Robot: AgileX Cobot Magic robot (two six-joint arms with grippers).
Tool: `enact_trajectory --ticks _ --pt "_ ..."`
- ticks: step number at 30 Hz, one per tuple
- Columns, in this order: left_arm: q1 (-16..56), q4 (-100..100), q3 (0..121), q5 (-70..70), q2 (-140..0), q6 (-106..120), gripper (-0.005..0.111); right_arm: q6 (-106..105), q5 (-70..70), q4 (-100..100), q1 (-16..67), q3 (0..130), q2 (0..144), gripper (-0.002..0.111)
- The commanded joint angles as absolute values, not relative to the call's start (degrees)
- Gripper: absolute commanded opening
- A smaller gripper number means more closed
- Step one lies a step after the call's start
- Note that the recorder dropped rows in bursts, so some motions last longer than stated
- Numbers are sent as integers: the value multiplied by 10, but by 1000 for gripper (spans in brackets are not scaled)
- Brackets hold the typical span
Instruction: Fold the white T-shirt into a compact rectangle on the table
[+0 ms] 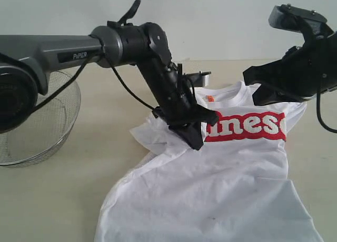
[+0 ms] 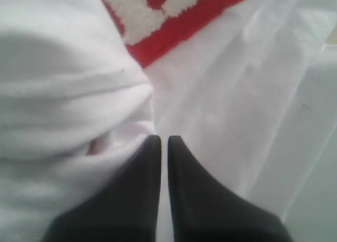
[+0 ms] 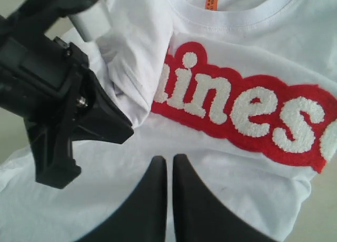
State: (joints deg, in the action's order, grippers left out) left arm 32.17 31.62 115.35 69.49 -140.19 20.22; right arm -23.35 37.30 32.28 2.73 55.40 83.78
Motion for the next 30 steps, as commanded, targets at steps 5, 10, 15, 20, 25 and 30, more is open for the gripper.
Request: enact_trajectory --ticks 5,10,15,20,25,30 --pt "326 319 1156 697 -1416 202 5 -238 372 324 23 554 835 0" --pt "325 319 1156 700 -1387 205 5 -229 346 327 23 554 833 0" --pt "325 311 1156 700 -1357 206 5 -228 330 327 23 554 831 0" --pt "324 265 1156 700 -1335 206 5 -223 317 327 23 554 831 0" --pt "302 196 1156 700 -1320 175 5 -223 319 327 23 554 831 0" --pt "256 137 1156 700 -1320 131 5 -224 324 327 23 554 831 0"
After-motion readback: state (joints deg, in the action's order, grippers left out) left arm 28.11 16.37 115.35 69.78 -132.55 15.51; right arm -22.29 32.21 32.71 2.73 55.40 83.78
